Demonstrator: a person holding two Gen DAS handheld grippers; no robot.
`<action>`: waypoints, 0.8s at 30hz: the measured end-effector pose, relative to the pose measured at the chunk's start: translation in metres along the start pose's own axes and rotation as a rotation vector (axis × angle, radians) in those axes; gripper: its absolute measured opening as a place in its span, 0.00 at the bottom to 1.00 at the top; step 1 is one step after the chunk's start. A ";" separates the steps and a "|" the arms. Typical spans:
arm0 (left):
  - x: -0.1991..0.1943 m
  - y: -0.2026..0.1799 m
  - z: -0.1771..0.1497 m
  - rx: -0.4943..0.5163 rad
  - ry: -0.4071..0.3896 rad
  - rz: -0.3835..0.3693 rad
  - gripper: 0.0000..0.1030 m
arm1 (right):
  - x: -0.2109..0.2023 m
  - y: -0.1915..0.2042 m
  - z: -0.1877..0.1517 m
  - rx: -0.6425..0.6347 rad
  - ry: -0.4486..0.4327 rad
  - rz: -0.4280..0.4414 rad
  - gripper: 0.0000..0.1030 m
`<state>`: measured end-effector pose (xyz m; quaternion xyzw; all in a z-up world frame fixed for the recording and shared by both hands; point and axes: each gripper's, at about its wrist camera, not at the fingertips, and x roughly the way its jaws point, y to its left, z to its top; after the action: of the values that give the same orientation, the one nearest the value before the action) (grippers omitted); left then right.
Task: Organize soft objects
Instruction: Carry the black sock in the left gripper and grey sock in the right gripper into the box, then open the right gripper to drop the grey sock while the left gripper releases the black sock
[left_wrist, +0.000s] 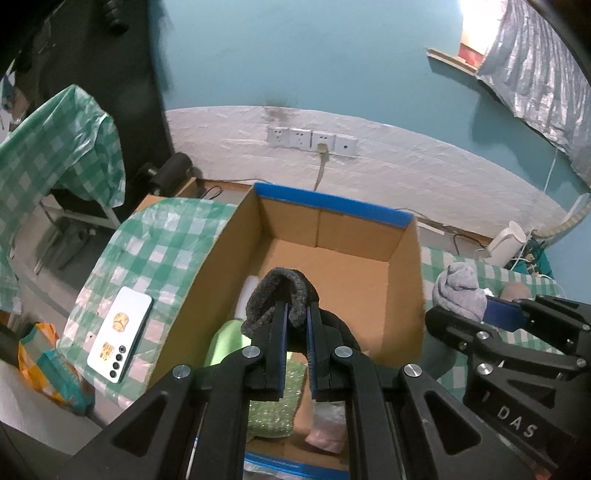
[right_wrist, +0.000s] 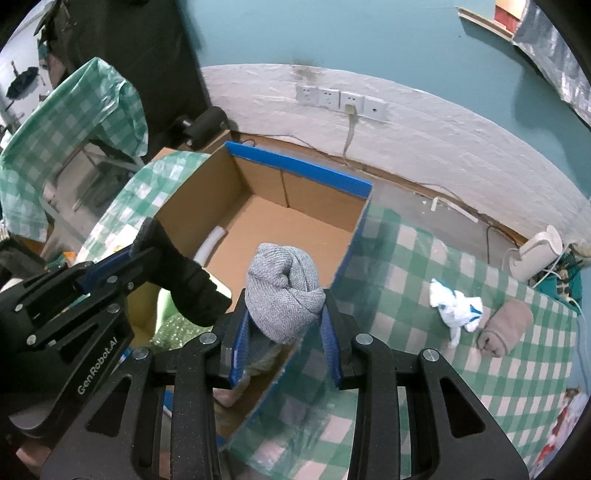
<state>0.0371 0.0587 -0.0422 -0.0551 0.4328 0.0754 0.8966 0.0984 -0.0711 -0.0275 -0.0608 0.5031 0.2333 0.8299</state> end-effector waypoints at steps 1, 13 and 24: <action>0.001 0.003 -0.001 -0.004 0.003 0.006 0.09 | 0.001 0.001 0.000 -0.001 0.001 0.002 0.33; 0.012 0.020 -0.008 -0.050 0.057 0.033 0.18 | 0.015 0.015 -0.001 -0.026 0.039 -0.004 0.39; 0.012 0.022 -0.007 -0.060 0.060 0.046 0.33 | 0.012 0.006 0.000 0.006 0.023 -0.028 0.60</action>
<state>0.0352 0.0803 -0.0571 -0.0740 0.4580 0.1074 0.8793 0.1002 -0.0620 -0.0375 -0.0681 0.5122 0.2196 0.8275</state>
